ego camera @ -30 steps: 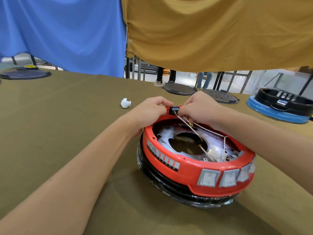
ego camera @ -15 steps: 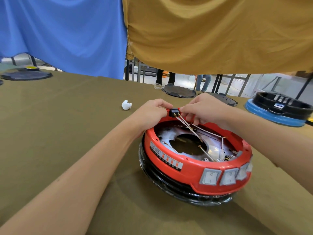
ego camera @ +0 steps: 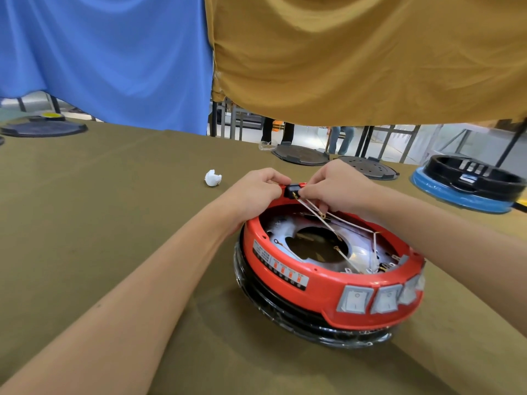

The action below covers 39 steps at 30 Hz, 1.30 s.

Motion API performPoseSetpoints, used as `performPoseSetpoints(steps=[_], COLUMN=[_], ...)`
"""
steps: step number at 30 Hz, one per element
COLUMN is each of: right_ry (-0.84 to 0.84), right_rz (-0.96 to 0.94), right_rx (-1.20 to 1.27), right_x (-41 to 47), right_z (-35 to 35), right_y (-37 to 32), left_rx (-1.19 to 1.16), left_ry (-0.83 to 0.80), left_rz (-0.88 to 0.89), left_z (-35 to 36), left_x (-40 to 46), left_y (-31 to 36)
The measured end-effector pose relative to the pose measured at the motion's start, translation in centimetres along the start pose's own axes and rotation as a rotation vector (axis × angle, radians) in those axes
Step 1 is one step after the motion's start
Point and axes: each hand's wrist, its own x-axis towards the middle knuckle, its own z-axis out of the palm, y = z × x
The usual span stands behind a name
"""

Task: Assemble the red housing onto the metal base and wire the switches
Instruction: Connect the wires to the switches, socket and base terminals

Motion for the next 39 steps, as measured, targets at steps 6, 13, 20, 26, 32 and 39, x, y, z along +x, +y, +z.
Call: performPoseSetpoints(steps=[6,13,20,26,32,39], right_ry=[0.135,0.135,0.132,0.129,-0.075,-0.08], right_rz=[-0.124,-0.248,-0.177,-0.02,0.158,0.156], right_rx=[-0.106,-0.279,-0.253,-0.001,0.125,0.067], right_x=[-0.6,-1.3,-0.7,-0.3,-0.4,-0.5], right_z=[-0.5,0.7,1.0,-0.7,-0.5,-0.6], right_y=[-0.6,-1.9,-2.1,-0.9,-1.1,-1.9], left_rx=[-0.013,0.034,0.06,0.02,0.035,0.053], left_ry=[-0.001,0.013,-0.003,0.012,0.015,-0.001], left_rz=[-0.01,0.012,0.017,0.011,0.02,0.024], left_z=[0.0,-0.1,-0.1,0.1,0.1,0.0], left_x=[0.0,0.2,0.3,0.3,0.4,0.5], left_y=[0.0,-0.2,-0.1,-0.2,-0.2,-0.3])
